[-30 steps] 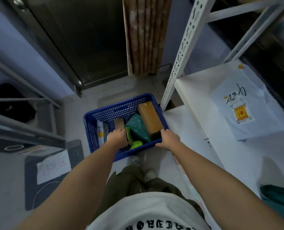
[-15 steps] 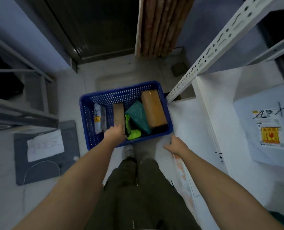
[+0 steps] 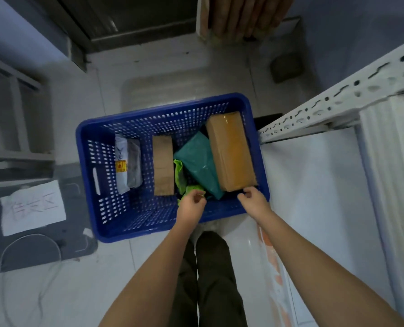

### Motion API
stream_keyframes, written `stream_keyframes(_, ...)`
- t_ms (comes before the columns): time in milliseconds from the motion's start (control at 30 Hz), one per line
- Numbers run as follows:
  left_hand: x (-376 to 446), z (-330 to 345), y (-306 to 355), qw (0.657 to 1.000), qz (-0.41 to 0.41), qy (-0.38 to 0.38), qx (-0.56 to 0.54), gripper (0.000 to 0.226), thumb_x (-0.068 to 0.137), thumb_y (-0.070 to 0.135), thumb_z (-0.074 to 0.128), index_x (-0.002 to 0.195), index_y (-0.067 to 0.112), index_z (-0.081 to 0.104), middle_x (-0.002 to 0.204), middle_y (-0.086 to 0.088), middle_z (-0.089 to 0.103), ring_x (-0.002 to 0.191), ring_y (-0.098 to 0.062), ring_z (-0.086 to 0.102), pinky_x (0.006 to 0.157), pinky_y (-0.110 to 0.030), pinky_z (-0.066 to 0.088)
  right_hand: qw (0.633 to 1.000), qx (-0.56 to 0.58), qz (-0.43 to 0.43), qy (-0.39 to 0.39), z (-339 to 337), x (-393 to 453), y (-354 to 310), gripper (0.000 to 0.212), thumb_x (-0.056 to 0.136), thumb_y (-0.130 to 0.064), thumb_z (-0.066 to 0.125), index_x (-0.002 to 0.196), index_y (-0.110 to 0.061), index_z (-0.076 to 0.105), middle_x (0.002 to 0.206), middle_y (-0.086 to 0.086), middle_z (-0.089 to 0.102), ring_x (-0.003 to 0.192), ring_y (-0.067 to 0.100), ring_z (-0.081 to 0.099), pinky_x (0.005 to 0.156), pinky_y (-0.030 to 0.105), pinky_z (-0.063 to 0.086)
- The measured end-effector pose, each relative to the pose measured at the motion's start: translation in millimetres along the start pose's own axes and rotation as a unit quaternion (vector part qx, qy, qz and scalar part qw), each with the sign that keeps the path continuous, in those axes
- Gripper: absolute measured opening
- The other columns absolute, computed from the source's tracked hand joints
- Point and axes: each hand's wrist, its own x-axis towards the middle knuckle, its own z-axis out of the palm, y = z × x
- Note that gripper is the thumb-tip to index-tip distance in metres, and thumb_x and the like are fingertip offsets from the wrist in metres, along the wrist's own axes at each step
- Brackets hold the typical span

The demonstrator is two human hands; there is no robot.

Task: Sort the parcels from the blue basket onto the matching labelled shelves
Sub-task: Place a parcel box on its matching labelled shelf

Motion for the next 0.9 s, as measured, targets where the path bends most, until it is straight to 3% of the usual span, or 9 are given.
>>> stream_keyframes(100, 49.4, 31.1, -17.8, 0.995, -0.02, 0.011, -0.1, 0.028, 0.096, 0.017, 0.052, 0.122, 0.009, 0.057, 0.1, 0.0, 0.06, 0.084, -0.011, 0.056, 0.064, -0.02, 0.044, 0.998, 0.026, -0.013, 0.047, 13.8, 53.7, 16.0, 0.038, 0.097, -0.021, 0.046, 0.132, -0.009, 0.047, 0.13, 0.011, 0.053, 0.109, 0.022, 0.052, 0.082, 0.024, 0.037)
stream_keyframes(200, 87.1, 61.2, -26.8, 0.988, -0.057, -0.044, -0.134, 0.038, 0.093, 0.024, 0.058, 0.128, 0.012, 0.05, 0.098, 0.002, 0.056, 0.079, -0.01, 0.053, 0.063, -0.021, 0.042, 0.996, -0.026, -0.014, 0.085, 23.2, 92.4, 36.4, 0.032, 0.096, -0.022, 0.047, 0.125, -0.009, 0.052, 0.125, 0.011, 0.052, 0.098, 0.022, 0.053, 0.074, 0.026, 0.039)
stream_keyframes(267, 108.1, 77.7, -29.1, 0.987, -0.066, -0.068, -0.13, 0.053, 0.089, 0.032, 0.063, 0.135, 0.015, 0.043, 0.118, -0.005, 0.053, 0.1, -0.016, 0.054, 0.077, -0.024, 0.042, 0.995, -0.047, -0.001, 0.086, 31.6, 108.8, 48.3, 0.029, 0.096, -0.024, 0.047, 0.12, -0.009, 0.053, 0.126, 0.01, 0.05, 0.095, 0.021, 0.053, 0.073, 0.028, 0.041)
stream_keyframes(367, 132.4, 100.8, -27.5, 0.982, -0.074, -0.07, -0.156, 0.073, 0.085, 0.035, 0.068, 0.145, 0.014, 0.032, 0.144, -0.01, 0.039, 0.13, -0.023, 0.04, 0.102, -0.03, 0.037, 0.988, -0.095, 0.013, 0.121, 44.5, 121.5, 59.0, 0.028, 0.094, -0.025, 0.049, 0.117, -0.008, 0.049, 0.127, 0.009, 0.042, 0.098, 0.026, 0.056, 0.076, 0.032, 0.046)
stream_keyframes(500, 151.9, 124.2, -23.3, 0.976, -0.074, -0.063, -0.193, 0.089, 0.079, 0.038, 0.074, 0.148, 0.014, 0.024, 0.147, -0.008, 0.036, 0.132, -0.024, 0.04, 0.108, -0.035, 0.037, 0.98, -0.092, 0.019, 0.173, 53.2, 128.4, 59.5, 0.032, 0.094, -0.025, 0.05, 0.12, -0.008, 0.044, 0.128, 0.012, 0.038, 0.101, 0.03, 0.056, 0.078, 0.035, 0.049)
stream_keyframes(667, 158.7, 126.7, -24.6, 0.954, -0.097, -0.053, -0.278, 0.081, 0.082, 0.029, 0.072, 0.148, 0.016, 0.026, 0.142, -0.012, 0.045, 0.123, -0.029, 0.05, 0.101, -0.047, 0.045, 0.971, -0.126, 0.032, 0.202, 53.7, 124.1, 56.7, 0.039, 0.093, -0.03, 0.051, 0.123, -0.008, 0.042, 0.127, 0.012, 0.042, 0.104, 0.027, 0.055, 0.072, 0.03, 0.045)
stream_keyframes(767, 156.5, 115.3, -31.7, 0.947, -0.122, -0.057, -0.29, 0.071, 0.088, 0.027, 0.065, 0.148, 0.015, 0.028, 0.14, -0.012, 0.046, 0.119, -0.031, 0.054, 0.09, -0.044, 0.052, 0.974, -0.11, 0.019, 0.194, 50.4, 125.1, 56.2, 0.053, 0.092, -0.035, 0.052, 0.136, -0.009, 0.036, 0.136, 0.01, 0.043, 0.117, 0.027, 0.051, 0.086, 0.037, 0.05)
stream_keyframes(833, 156.9, 105.6, -39.3, 0.945, -0.145, -0.06, -0.288, 0.062, 0.091, 0.026, 0.061, 0.145, 0.014, 0.033, 0.138, -0.012, 0.048, 0.111, -0.031, 0.057, 0.071, -0.035, 0.056, 0.991, -0.013, 0.024, 0.13, 48.1, 129.6, 53.2, 0.061, 0.092, -0.036, 0.053, 0.144, -0.013, 0.03, 0.142, 0.007, 0.041, 0.123, 0.024, 0.048, 0.093, 0.038, 0.047)
stream_keyframes(900, 158.1, 95.0, -45.8, 0.938, -0.169, -0.067, -0.294, 0.053, 0.094, 0.024, 0.057, 0.142, 0.013, 0.037, 0.133, -0.011, 0.051, 0.104, -0.028, 0.058, 0.062, -0.028, 0.053, 0.99, 0.126, 0.041, 0.052, 46.8, 131.7, 46.4, 0.061, 0.092, -0.036, 0.055, 0.145, -0.018, 0.031, 0.141, 0.005, 0.044, 0.12, 0.02, 0.048, 0.094, 0.032, 0.043)
